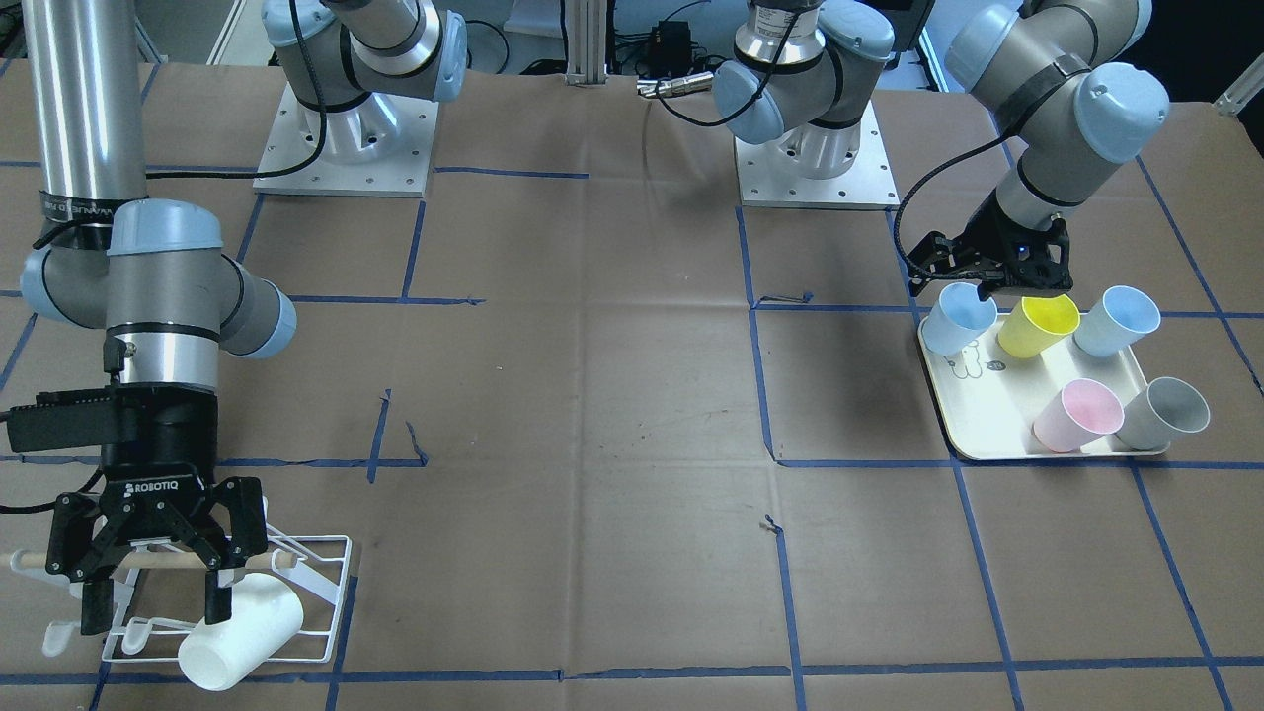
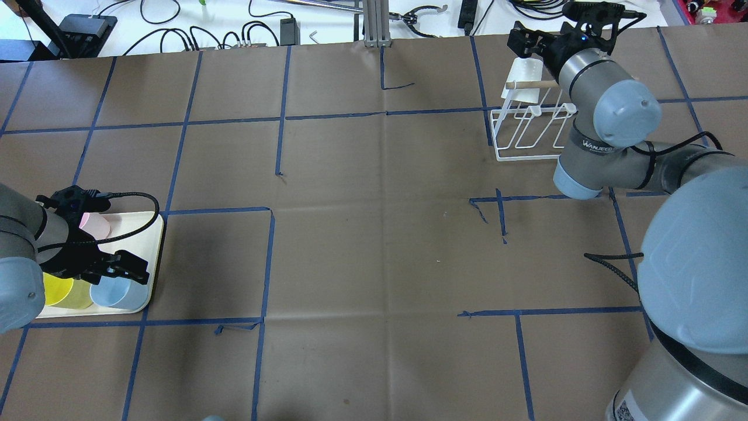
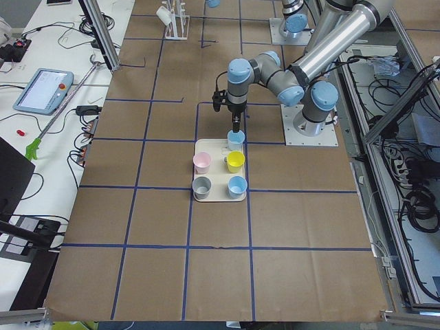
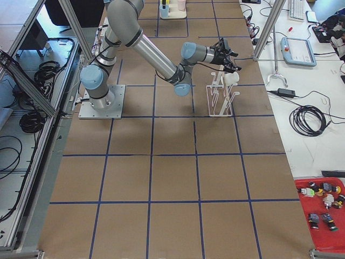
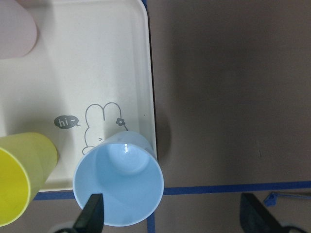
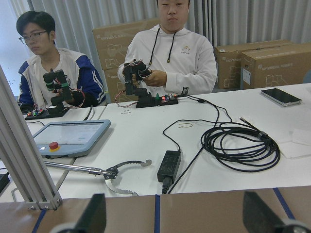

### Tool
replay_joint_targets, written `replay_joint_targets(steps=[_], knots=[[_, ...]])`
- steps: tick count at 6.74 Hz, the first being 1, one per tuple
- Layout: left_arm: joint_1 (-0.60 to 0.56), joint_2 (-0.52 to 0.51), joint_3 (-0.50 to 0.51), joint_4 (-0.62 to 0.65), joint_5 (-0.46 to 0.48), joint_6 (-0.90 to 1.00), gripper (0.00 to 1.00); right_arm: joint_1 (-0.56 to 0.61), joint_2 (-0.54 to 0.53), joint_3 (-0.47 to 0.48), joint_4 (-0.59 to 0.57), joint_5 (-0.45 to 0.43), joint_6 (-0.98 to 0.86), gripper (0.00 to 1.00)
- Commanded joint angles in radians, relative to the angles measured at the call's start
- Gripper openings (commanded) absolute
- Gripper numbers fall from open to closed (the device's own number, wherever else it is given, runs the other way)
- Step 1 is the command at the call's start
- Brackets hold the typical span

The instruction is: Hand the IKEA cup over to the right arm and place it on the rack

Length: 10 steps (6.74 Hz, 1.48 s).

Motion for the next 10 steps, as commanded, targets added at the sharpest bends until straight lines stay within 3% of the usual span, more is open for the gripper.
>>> replay_joint_targets(steps=[1, 4, 5, 6, 7, 8, 9, 10], knots=[[0.003, -0.021, -0.078, 0.103, 0.007, 0.002, 0.98, 0.006, -0.116, 0.009, 0.050, 0.000, -0.001, 1.00], [0.005, -0.023, -0.084, 0.107, 0.049, 0.002, 0.97, 0.012, -0.327, 0.108, 0.261, -0.002, -0.001, 1.00], [0.005, -0.023, -0.083, 0.122, 0.059, 0.000, 0.93, 0.022, -0.383, 0.124, 0.340, 0.004, 0.018, 1.00], [0.005, -0.025, -0.083, 0.130, 0.060, 0.002, 0.72, 0.071, -0.403, 0.129, 0.350, 0.011, 0.071, 1.00], [0.005, -0.026, -0.078, 0.130, 0.073, 0.005, 0.35, 0.114, -0.405, 0.153, 0.334, 0.006, 0.222, 1.00], [0.005, -0.028, -0.075, 0.130, 0.102, 0.005, 0.12, 0.134, -0.405, 0.203, 0.278, -0.002, 0.431, 1.00], [0.005, -0.028, -0.075, 0.130, 0.103, 0.005, 0.00, 0.151, -0.405, 0.239, 0.191, -0.002, 0.616, 1.00], [0.005, -0.026, -0.070, 0.130, 0.098, 0.007, 0.00, 0.182, -0.405, 0.267, 0.154, 0.001, 0.791, 1.00]])
